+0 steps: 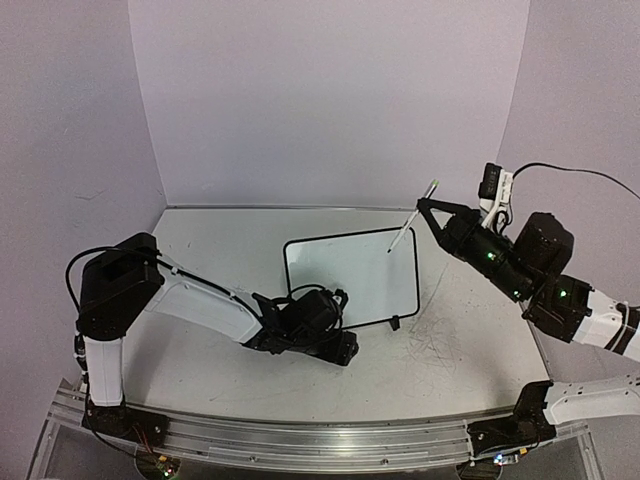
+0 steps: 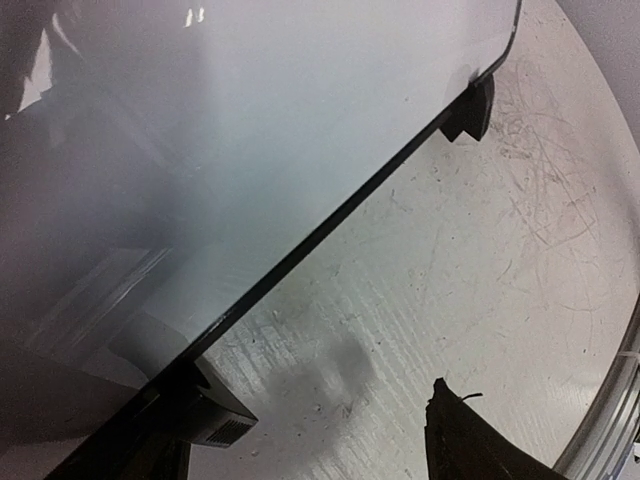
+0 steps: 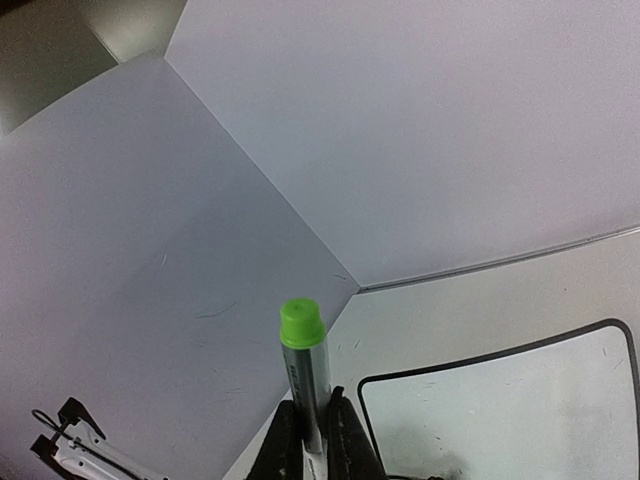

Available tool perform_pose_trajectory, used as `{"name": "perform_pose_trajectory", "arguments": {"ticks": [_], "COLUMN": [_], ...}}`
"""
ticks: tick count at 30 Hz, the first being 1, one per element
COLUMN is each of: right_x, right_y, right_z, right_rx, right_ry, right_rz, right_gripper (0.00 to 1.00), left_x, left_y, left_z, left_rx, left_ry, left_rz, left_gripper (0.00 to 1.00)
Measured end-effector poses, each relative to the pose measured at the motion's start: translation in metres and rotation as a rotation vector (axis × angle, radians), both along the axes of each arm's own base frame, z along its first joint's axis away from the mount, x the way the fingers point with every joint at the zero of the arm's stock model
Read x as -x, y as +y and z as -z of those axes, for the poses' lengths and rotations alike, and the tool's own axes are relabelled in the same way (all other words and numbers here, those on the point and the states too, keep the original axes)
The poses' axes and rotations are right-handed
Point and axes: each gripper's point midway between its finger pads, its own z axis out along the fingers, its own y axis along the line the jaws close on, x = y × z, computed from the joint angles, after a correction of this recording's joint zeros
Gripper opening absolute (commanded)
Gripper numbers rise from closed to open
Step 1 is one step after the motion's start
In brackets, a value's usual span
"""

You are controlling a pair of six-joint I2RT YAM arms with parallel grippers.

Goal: Write a sentence on the whiteboard
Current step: Move the whiteboard to the center of the board.

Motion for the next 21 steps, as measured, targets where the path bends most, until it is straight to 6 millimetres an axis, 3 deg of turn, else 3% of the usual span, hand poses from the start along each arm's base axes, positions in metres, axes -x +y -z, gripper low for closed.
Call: {"name": "perform_pose_trajectory", "arguments": {"ticks": [9,12,14,17,21], "right_x": [0.001,0.001,0.001,-0.001,-0.003], "right_y": [-0.002,-0.002,-0.001,0.005,0.021], "right_z": [0.0,0.0,0.001,0.006,0.02], "right_rx": [-0.001,0.004,0.01,0.026,0.059], "right_ry": [-0.001,-0.001,-0.002,0.002,0.019], "right_rz": [0.004,0.004,0.002,-0.013,-0.064], "right_gripper": [0.0,0.0,0.0,0.0,0.0], "left_x": [0.011,0.021,0.029,0.04,0.046], "left_y": [-0.013,0.002,0.015,0.028,0.04], "left_z": [-0.002,-0.005,-0.018,-0.062,-0.162], "left_rx": [0.028,0.028,0.044,0.127,0.336], "left_ry": [0.02,0.03,0.033,0.013,-0.089], "left_rz": [0.046,0.059,0.072,0.104,0.136], "left_gripper": [0.86,0.87,0.87,0.89,0.89]}}
